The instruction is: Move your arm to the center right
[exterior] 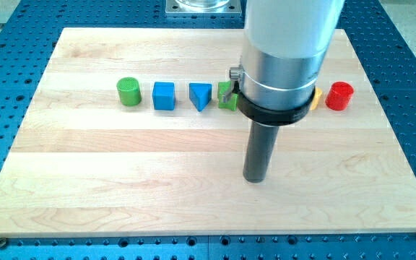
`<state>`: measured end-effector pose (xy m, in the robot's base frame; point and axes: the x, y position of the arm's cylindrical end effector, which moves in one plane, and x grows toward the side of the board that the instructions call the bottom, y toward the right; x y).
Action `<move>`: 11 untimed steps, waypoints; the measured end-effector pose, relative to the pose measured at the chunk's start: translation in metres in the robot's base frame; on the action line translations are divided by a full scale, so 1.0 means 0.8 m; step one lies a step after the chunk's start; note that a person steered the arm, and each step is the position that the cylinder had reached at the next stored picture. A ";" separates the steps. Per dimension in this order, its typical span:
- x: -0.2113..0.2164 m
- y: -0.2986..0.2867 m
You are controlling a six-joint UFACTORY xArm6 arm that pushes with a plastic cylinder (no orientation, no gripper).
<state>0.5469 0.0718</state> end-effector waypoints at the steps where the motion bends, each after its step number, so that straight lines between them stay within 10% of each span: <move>1: -0.010 0.030; 7: -0.029 0.100; 11: -0.216 0.271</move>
